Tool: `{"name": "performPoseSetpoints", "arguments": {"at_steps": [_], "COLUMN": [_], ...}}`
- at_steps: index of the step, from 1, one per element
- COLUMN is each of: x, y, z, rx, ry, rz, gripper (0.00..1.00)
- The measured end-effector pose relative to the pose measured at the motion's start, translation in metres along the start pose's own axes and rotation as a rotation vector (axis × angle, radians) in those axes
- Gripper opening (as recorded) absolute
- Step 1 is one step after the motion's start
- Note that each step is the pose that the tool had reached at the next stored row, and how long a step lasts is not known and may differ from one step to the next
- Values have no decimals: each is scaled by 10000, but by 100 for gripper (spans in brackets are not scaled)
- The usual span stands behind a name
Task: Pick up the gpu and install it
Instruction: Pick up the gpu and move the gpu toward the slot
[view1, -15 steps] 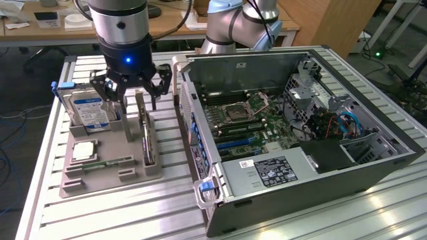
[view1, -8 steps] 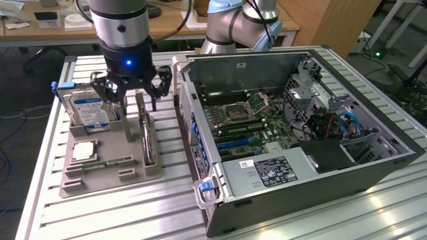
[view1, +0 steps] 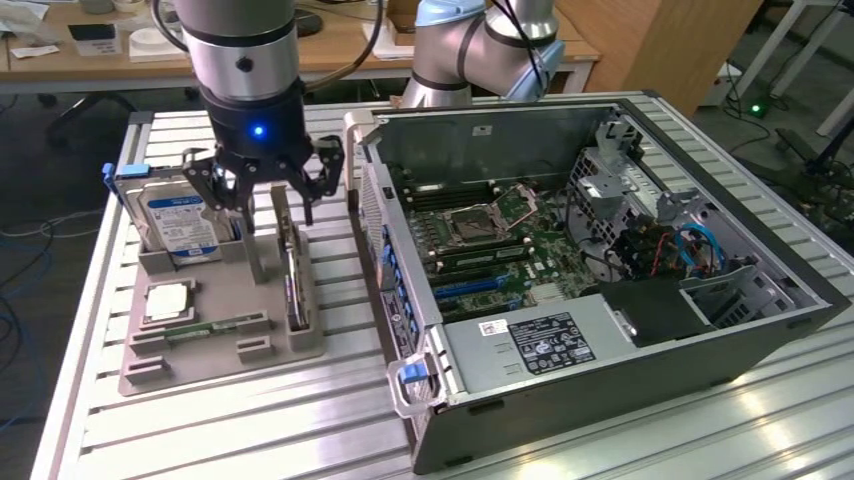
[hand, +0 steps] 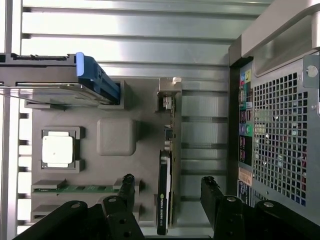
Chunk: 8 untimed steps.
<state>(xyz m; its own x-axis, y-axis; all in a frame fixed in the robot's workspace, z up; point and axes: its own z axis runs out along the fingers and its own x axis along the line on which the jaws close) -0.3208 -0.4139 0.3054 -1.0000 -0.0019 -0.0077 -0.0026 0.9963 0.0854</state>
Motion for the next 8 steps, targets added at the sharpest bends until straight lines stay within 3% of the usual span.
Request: {"name": "performPoseSetpoints", "arguments": {"at_steps": [8], "x": [0], "y": [-11], "z": [57], "rx": [-17], "ry": [0], "rz": [0], "gripper": [65]}}
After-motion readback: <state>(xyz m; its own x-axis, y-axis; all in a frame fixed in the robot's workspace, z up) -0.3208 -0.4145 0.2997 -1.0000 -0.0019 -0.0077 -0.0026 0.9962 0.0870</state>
